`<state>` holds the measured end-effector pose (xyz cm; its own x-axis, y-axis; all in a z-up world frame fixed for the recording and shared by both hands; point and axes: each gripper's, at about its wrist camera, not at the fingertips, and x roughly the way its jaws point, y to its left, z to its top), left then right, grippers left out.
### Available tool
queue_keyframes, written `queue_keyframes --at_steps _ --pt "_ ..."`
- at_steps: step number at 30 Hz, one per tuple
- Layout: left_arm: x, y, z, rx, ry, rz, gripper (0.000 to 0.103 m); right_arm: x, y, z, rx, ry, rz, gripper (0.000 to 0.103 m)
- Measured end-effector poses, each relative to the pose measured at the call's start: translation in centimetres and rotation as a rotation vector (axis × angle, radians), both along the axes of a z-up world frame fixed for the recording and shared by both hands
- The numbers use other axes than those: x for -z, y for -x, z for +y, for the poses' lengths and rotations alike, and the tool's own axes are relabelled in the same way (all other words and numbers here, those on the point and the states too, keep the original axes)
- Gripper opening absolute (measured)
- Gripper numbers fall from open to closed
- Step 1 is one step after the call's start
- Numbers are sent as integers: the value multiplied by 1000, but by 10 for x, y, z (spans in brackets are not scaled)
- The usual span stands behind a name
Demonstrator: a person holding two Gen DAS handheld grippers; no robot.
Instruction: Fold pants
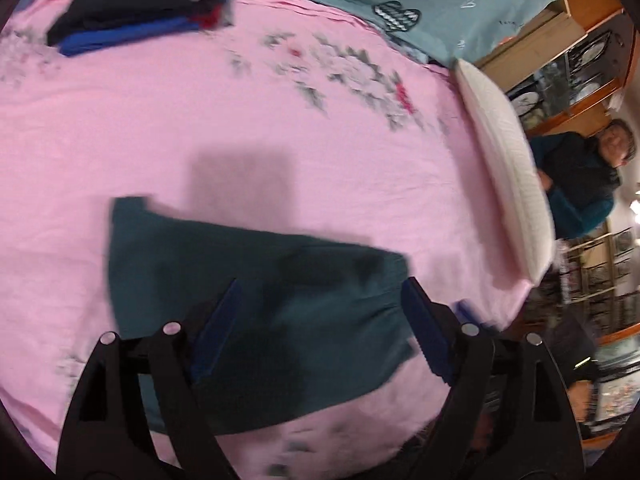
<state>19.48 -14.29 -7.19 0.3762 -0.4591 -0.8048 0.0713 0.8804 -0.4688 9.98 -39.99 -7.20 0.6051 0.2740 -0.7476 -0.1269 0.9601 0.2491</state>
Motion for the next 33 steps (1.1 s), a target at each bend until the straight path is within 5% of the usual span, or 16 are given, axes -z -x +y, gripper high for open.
queue_keyframes --at_steps 7,10,15,17,20,25,30,33 --pt "44 32 14 -3 -122 19 83 -17 -26 64 -248 -4 -103 51" --pt "57 39 12 27 -137 13 83 8 -63 77 -281 -28 -12 50" --pt "71 46 8 58 -163 -16 83 46 -91 55 -227 -5 53 16" --pt "70 48 1 85 -197 -35 84 44 -93 47 -218 -39 83 15" --pt "65 50 -4 94 -235 -37 84 31 -93 45 -188 -54 133 19" --pt "49 68 6 77 -282 -65 84 -10 -46 62 -325 -33 35 35" --pt "65 71 11 83 -278 -8 84 42 -36 52 -315 27 152 36" --pt "70 75 7 110 -305 -16 85 38 -34 52 -318 34 144 36"
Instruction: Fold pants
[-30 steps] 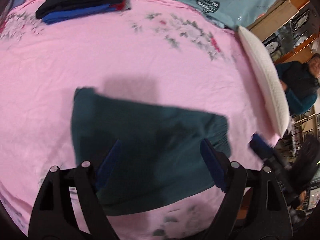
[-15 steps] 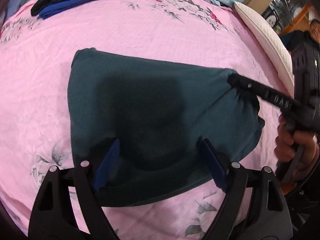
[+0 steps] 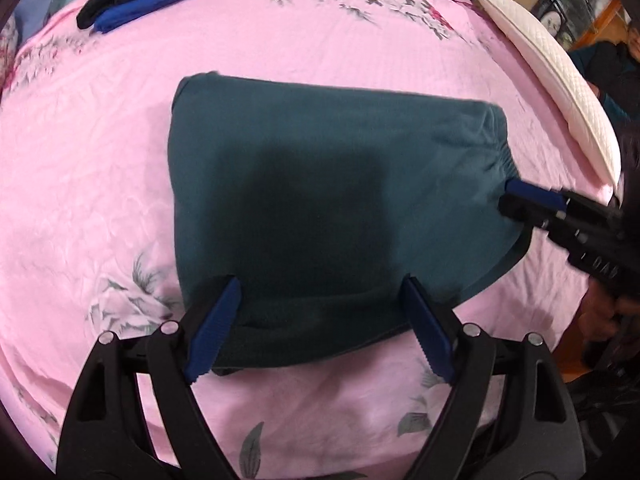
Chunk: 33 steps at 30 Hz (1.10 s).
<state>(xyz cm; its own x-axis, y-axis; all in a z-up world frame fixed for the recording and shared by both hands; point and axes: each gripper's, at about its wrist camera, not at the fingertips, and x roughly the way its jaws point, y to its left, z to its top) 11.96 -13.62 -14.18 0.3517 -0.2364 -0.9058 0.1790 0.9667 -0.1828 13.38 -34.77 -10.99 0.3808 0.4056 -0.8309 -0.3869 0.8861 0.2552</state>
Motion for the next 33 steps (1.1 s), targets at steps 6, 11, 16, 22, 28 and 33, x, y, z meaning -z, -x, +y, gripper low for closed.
queue_keyframes --at_steps 6,11,16,22,28,33 --pt "-12 14 2 16 -29 -47 85 -45 0 23 -39 -9 -48 39" --pt "-5 26 24 -52 25 -31 85 -65 -28 69 -138 -95 -58 39" --pt "-1 35 26 -44 14 -61 85 -50 -70 147 -302 -148 4 39" --pt "3 40 23 -48 8 -80 86 17 -121 211 -347 -20 128 26" --pt "3 48 34 -32 9 -33 86 5 -147 179 -212 -85 146 32" --pt "-29 49 65 -87 80 -69 86 -59 -133 79 -58 -229 53 54"
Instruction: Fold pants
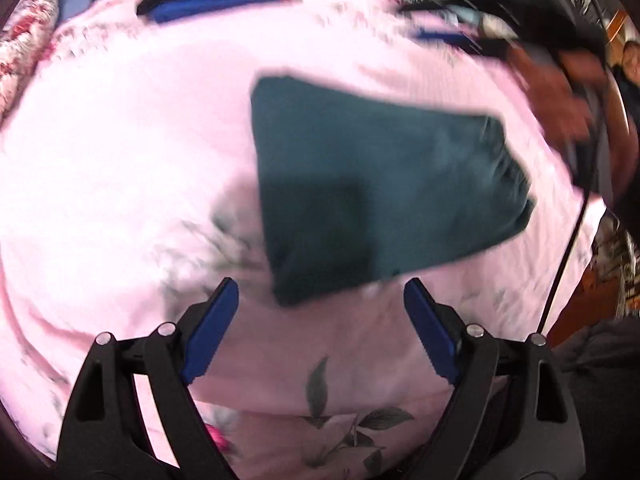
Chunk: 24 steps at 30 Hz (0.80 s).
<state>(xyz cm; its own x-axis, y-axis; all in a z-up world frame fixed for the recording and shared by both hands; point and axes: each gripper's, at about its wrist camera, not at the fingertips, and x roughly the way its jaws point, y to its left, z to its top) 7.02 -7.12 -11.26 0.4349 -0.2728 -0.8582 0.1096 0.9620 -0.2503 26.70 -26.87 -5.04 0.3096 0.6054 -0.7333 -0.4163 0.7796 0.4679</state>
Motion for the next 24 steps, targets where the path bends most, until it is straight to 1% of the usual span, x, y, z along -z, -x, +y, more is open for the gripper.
queue_keyframes --at_steps 2,3,4,7,9,11,12,13,15,16,19,20,22,24 --pt "-16 -10 -2 19 24 -30 87 -15 14 -41 61 14 -41 55" --pt "-24 -19 -9 47 48 -37 87 -18 21 -61 92 26 -45 55" --pt "-30 -30 -19 78 73 -43 87 -18 28 -80 126 35 -38 55" --pt "-39 -56 -58 169 97 -62 87 -9 47 -122 206 46 1 55" --pt "-37 -73 -98 239 97 -61 87 0 59 -146 254 48 32 55" --pt "-29 -85 -129 260 83 -43 87 11 68 -160 286 40 68 55" --pt "-22 -90 -141 260 74 -20 87 15 72 -164 291 31 81 55" --pt "-13 -93 -152 260 82 14 87 17 77 -166 294 25 88 55" --pt "1 -96 -166 281 112 75 87 23 82 -171 277 15 100 55" --pt "7 -93 -172 292 83 81 87 25 83 -172 265 10 106 55" --pt "14 -79 -183 330 -26 1 88 34 80 -168 183 -30 134 55" --pt "14 -77 -185 338 -50 -12 89 38 77 -164 147 -42 144 55" --pt "16 -75 -188 332 -77 -25 89 46 70 -155 93 -58 163 55" --pt "16 -75 -186 318 -82 -30 89 56 60 -146 47 -62 184 55"
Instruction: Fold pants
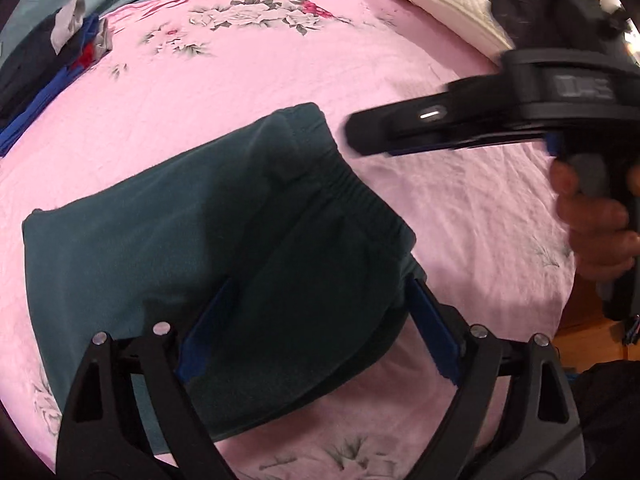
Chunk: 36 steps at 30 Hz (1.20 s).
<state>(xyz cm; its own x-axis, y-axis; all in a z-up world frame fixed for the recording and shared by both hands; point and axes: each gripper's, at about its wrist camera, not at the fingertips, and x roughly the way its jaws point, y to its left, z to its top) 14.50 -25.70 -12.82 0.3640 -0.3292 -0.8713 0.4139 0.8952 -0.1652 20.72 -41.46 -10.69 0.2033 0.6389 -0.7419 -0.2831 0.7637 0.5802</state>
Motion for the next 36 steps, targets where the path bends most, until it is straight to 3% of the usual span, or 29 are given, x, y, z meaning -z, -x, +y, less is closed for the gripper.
queue_keyframes --at_steps 8,11,12,14,18,23,24,25,26,28,31,33,36 --pt "1 -2 -4 -29 -18 -4 90 27 -25 24 -76 10 42 55" --pt "0 -3 -5 -35 -24 -5 91 28 -23 32 -85 4 67 45" --pt "1 -4 -5 -37 -25 -6 91 26 -20 34 -95 16 47 37" --pt "1 -5 -6 -38 -29 -7 91 18 -15 36 -120 5 15 34" --pt "2 -7 -7 -41 -37 -5 92 31 -16 28 -89 19 64 36" --pt "4 -10 -7 -42 -39 -2 92 39 -14 19 -55 -97 140 52" --pt "5 -11 -7 -44 -40 0 92 41 -15 20 -51 -105 150 51" --pt "5 -11 -7 -46 -39 -2 92 41 -17 21 -48 -96 152 47" --pt "3 -11 -7 -47 -41 -2 92 40 -17 23 -47 -67 142 32" --pt "-3 -13 -3 -65 -38 13 92 38 -17 24 -58 -47 123 29" --pt "-32 -8 27 -175 -3 -32 91 35 -13 25 -60 -39 97 28" --pt "-50 1 67 -304 16 -54 91 35 -11 27 -62 -20 78 28" --pt "-49 14 132 -508 45 4 91 34 -9 29 -64 -3 58 28"
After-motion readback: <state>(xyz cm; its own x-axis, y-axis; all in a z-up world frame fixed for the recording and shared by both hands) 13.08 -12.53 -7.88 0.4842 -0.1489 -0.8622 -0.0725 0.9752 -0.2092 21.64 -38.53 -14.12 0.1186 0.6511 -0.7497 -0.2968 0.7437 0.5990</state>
